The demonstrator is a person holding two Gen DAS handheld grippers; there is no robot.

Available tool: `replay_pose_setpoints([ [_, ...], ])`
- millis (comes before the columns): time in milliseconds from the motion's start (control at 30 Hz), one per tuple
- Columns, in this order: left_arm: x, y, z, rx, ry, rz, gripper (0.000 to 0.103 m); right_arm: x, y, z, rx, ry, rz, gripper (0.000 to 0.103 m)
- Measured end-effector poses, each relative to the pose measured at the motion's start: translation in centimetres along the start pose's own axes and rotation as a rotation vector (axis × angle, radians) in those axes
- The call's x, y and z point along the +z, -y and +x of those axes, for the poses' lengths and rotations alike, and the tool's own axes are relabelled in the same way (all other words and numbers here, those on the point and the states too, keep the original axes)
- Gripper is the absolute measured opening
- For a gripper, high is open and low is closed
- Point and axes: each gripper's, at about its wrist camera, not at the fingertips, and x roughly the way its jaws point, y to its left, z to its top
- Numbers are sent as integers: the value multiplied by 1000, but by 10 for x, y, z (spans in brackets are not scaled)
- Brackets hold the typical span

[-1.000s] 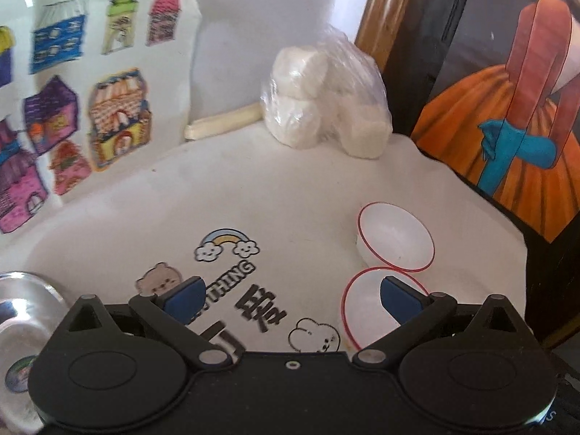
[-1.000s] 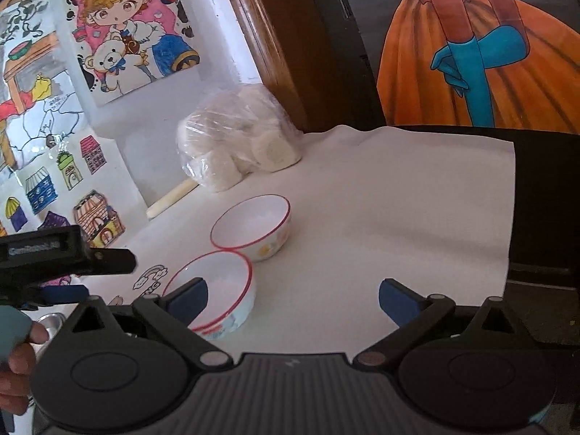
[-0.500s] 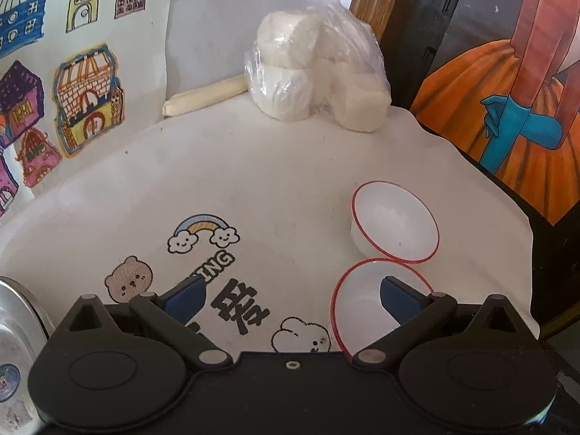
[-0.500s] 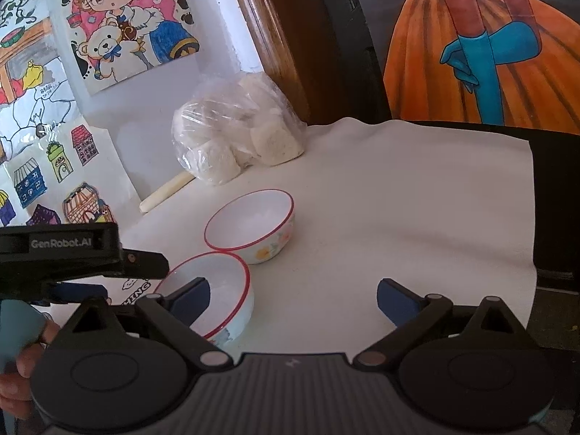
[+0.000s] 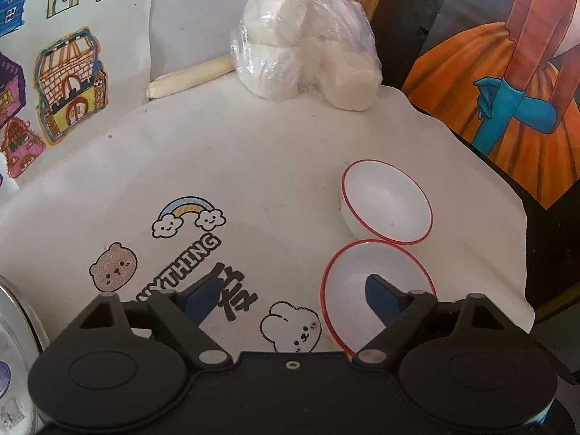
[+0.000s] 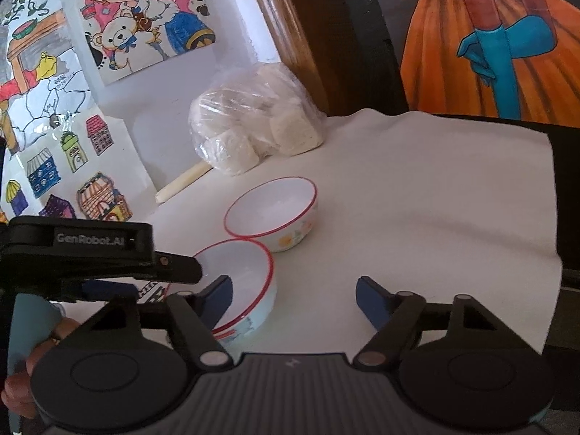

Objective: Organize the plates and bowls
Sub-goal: 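Move both grippers to a red-rimmed white bowl and grip its rim, then lift the white bowl with both grippers and carry it over the steel bowl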

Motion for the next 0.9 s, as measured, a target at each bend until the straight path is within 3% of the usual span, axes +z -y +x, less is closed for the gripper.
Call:
replay_pose_setpoints([
  [267,-4,4,-2,-67,4,24,70,-1,-1,3,29,-20,19,56],
  [500,-5,3,3,-86,-19,7,38,-1,0,5,66,-33,37,39],
  [700,-5,0,5,-107,-36,-10,17,-1,1,7,96,-47,59,33],
  [900,-6,2,4,-120,-39,-6,10,-2,2,8,118,-61,79,27],
])
